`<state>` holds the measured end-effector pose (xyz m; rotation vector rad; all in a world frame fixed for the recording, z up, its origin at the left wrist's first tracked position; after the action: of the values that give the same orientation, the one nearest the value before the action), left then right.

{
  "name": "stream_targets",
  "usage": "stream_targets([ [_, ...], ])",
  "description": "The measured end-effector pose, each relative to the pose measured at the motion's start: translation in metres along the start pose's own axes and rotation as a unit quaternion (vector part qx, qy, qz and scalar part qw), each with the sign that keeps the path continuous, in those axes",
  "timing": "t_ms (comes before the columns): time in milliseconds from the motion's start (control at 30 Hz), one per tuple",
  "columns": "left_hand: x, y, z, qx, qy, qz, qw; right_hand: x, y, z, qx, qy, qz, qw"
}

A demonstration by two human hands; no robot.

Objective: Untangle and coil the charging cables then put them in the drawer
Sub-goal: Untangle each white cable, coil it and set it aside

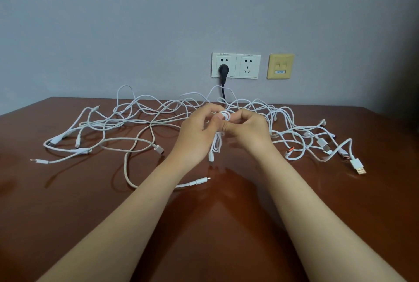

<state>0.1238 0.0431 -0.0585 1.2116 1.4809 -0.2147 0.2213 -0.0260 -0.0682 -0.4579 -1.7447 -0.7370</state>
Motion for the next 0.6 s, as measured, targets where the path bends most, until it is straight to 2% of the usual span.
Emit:
stream_targets([
  [133,0.006,-0.001,0.002,-0.005,-0.116,-0.065,0.991,-0.003,0.001,0.006,0.002,0.034,-0.006,0.999],
  [267,0.013,-0.002,0.005,-0.017,-0.204,-0.129,0.970,-0.005,-0.005,0.015,0.067,0.090,0.009,0.994],
  [500,0.018,-0.003,-0.001,-0.049,-0.257,-0.160,0.952,-0.004,-0.007,0.019,0.118,0.129,0.006,0.985],
  [600,0.015,-0.003,-0.010,-0.084,-0.166,-0.129,0.974,0.004,-0.008,0.018,0.104,0.108,-0.024,0.988],
])
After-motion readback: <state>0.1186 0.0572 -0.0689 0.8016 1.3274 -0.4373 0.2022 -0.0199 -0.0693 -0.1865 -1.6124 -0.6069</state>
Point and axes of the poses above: each hand's wrist, its own y-axis towards the middle knuckle, its own z-axis out of the palm, x = y × z, the point moved 5 cm from there along y, towards the middle knuckle, and after that the axes turned 10 degrees about x, right-handed, at the moved point
